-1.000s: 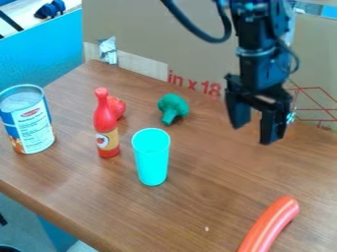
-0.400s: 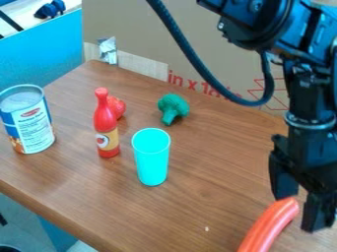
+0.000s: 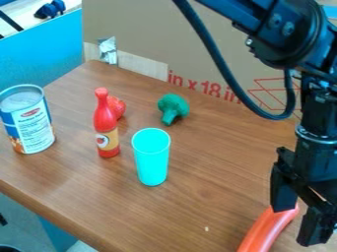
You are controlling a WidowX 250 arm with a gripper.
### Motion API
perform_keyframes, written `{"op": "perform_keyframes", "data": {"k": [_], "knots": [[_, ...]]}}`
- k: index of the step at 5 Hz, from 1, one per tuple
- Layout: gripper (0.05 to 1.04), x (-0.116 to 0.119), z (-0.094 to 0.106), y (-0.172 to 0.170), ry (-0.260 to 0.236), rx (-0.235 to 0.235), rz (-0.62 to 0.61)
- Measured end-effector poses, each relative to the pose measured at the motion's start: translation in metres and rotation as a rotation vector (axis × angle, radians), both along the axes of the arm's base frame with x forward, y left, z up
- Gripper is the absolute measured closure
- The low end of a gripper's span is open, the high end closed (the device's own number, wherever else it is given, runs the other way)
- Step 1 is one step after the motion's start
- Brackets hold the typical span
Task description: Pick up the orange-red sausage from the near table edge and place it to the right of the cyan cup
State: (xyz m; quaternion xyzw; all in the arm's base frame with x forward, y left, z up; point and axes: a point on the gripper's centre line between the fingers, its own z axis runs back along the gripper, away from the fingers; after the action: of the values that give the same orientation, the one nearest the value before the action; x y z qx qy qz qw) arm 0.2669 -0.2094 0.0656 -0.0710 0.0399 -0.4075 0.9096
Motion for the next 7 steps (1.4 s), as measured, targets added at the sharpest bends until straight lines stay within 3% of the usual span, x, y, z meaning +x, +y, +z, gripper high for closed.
{"op": "perform_keyframes", "data": {"k": [3, 4, 5, 7], "knots": [[0.078, 0.004, -0.003, 0.008, -0.002, 0.128, 0.052], [0.079, -0.006, -0.012, 0.02, -0.017, 0.181, 0.121], [0.078, -0.008, -0.014, 0.026, -0.065, 0.209, 0.179], [0.078, 0.004, -0.019, 0.028, -0.146, 0.189, 0.242]]}}
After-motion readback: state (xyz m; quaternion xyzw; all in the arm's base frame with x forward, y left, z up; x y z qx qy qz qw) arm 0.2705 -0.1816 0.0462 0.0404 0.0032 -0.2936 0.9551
